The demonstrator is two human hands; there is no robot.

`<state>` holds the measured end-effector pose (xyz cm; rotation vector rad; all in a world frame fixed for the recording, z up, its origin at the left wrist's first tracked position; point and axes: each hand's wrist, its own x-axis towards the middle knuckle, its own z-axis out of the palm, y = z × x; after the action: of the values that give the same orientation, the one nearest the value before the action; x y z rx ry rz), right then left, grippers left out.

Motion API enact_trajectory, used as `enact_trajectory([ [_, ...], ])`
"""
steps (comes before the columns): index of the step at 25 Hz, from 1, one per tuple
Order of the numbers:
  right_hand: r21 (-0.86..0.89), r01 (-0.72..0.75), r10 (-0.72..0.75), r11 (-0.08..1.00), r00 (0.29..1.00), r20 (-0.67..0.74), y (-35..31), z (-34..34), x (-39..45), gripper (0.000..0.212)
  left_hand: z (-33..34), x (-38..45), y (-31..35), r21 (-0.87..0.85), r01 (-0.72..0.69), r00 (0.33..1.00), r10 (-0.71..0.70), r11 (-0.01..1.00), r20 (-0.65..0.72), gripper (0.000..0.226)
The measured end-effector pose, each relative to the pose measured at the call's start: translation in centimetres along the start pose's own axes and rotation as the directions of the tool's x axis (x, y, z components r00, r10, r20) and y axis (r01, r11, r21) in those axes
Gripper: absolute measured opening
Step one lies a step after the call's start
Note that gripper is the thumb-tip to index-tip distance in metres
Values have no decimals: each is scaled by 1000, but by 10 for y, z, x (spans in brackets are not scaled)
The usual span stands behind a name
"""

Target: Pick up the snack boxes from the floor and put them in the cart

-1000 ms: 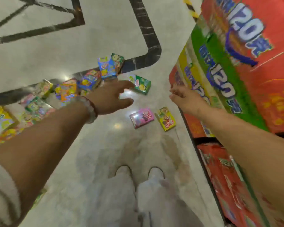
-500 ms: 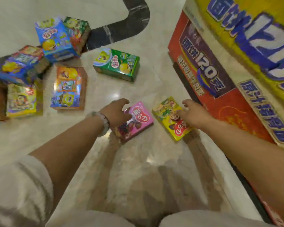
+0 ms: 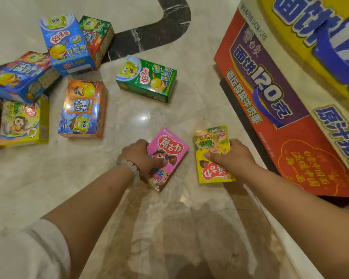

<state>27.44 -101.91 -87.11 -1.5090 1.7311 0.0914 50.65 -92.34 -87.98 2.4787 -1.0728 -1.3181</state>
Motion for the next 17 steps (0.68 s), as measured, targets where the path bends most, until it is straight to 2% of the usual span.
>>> enact_trajectory([
  [1, 129, -14, 11, 992, 1000, 26, -3, 2, -2, 58, -2, 1, -4, -181, 49, 999, -47, 982, 14, 55],
  [3, 409, -52, 8, 911, 994, 109, -14, 5, -10, 51, -17, -5, -6, -506, 87, 996, -78, 858, 39, 46],
  [6, 714, -120, -49, 690, 976, 210, -51, -6, -33, 22, -63, -34, 4, -688, 5, 997, -57, 726, -53, 42],
  [7, 753, -149, -51, 641, 971, 236, -69, -14, -45, 15, -82, -52, 11, -728, -44, 994, -42, 684, -100, 34],
  [9, 763, -173, -78, 623, 957, 280, -114, -40, -82, 14, -128, -98, 28, -761, -122, 980, -47, 637, -196, 14],
  [12, 797, -94, -191, 597, 948, 255, -182, -96, -138, 14, -204, -173, 64, -741, -224, 960, 13, 633, -279, 16],
  [13, 806, -68, -211, 588, 949, 235, -209, -125, -162, 18, -234, -202, 80, -729, -246, 952, 18, 638, -306, 19],
  [15, 820, -25, -227, 572, 956, 188, -258, -181, -207, 34, -291, -259, 111, -726, -271, 945, 30, 633, -326, 10],
  [17, 830, 30, -273, 557, 950, 149, -306, -242, -256, 37, -351, -319, 147, -721, -315, 935, 69, 617, -349, 7],
])
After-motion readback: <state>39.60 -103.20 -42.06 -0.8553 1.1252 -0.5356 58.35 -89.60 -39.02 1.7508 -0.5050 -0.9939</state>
